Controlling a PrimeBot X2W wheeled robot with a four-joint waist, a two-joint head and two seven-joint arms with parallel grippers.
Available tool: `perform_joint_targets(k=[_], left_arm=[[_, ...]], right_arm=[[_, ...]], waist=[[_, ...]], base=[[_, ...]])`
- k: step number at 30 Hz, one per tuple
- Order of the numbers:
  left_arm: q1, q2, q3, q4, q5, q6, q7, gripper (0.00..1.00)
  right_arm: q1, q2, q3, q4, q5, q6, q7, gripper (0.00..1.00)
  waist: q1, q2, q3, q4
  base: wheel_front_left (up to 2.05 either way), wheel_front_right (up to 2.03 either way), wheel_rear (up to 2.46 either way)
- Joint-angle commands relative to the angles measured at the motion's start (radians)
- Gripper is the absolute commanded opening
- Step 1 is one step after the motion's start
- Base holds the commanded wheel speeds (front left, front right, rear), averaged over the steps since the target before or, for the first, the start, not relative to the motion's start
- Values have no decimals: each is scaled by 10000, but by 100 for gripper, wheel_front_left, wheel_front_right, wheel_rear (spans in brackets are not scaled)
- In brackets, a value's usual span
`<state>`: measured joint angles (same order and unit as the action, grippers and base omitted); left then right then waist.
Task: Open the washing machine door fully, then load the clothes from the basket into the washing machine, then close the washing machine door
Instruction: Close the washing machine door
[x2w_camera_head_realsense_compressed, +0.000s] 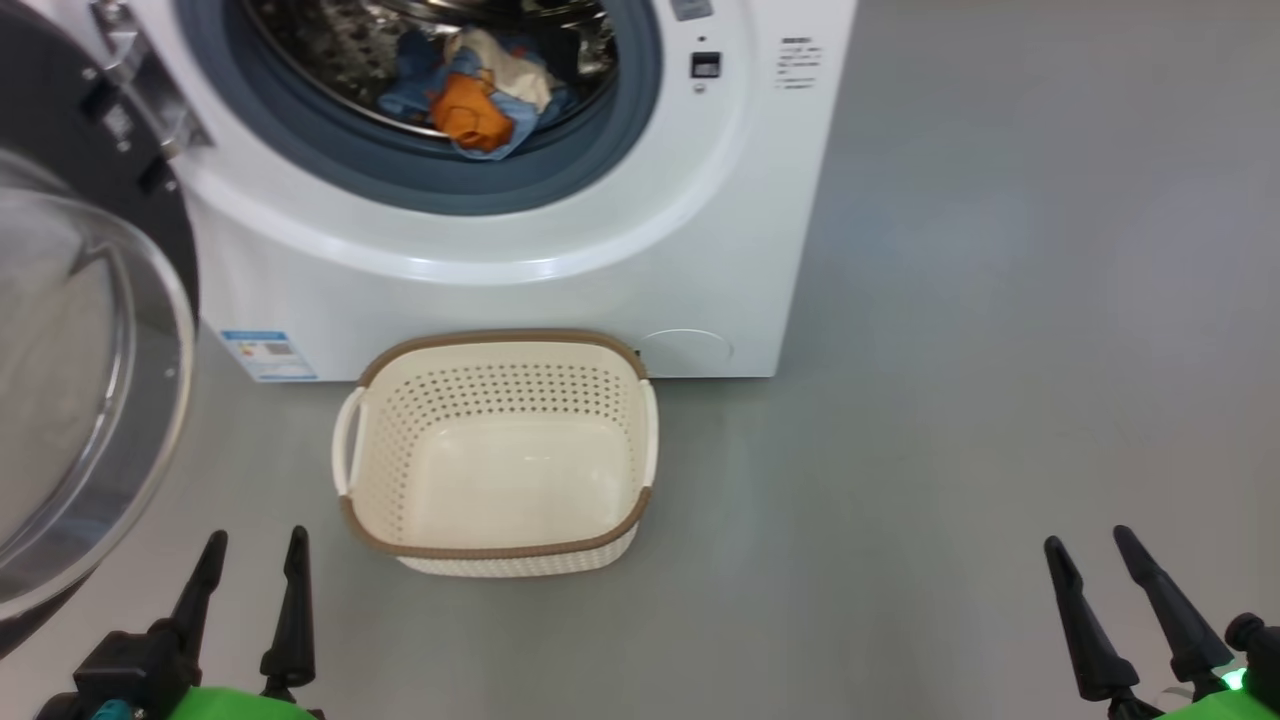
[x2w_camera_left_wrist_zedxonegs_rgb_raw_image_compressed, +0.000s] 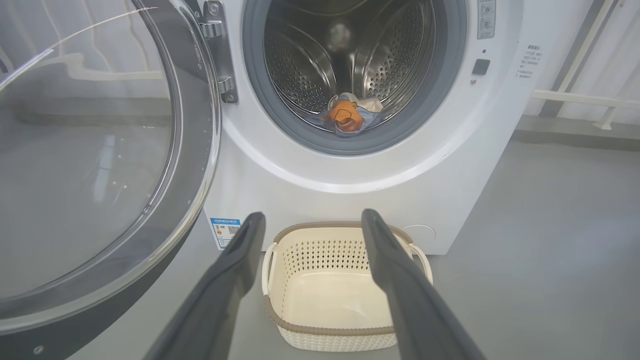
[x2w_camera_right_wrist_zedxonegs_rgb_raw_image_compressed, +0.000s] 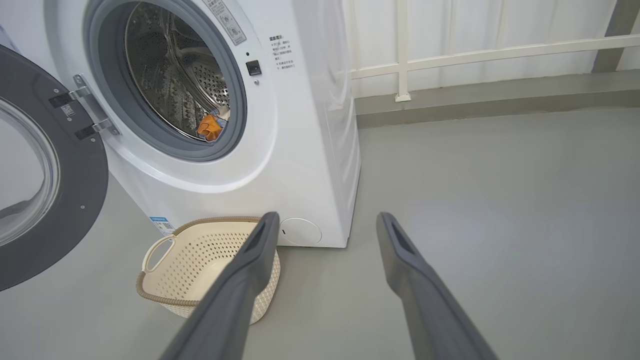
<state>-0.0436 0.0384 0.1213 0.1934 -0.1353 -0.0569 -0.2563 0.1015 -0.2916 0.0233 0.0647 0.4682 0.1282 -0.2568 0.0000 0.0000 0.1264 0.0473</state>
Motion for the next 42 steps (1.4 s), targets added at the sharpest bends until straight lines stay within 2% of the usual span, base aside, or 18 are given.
perform_joint_targets(k=[1,14,22,36,42], left_arm=[[-143,118,262,-297,-116,113,-55,100],[525,118,-204,-728,-1110,893,-55,100],[873,118,-438,-812,-1475,1148,-55,100],[1159,118,-566,-910,-1632,1265,-55,100],[1276,118,-482,-1027,-1735,1349,-55,100]], right_arm=[[-191,-285,272,-235,-64,25,-49,100],[-1078,-722,1733,-47,-90,25,-49,100],[-1542,-946,2536,140,-51,25,-49,100],[-1841,-1039,3175,271,105,25,-49,100],[-2010,-1136,3454,315,139,25,-49,100]], waist=[[0,0,56,291],[0,0,81,2189],[0,0,-108,3266],[0,0,-287,4576],[0,0,-217,4753]], base=[[0,0,0],[0,0,0],[0,0,0],[0,0,0],[0,0,0]])
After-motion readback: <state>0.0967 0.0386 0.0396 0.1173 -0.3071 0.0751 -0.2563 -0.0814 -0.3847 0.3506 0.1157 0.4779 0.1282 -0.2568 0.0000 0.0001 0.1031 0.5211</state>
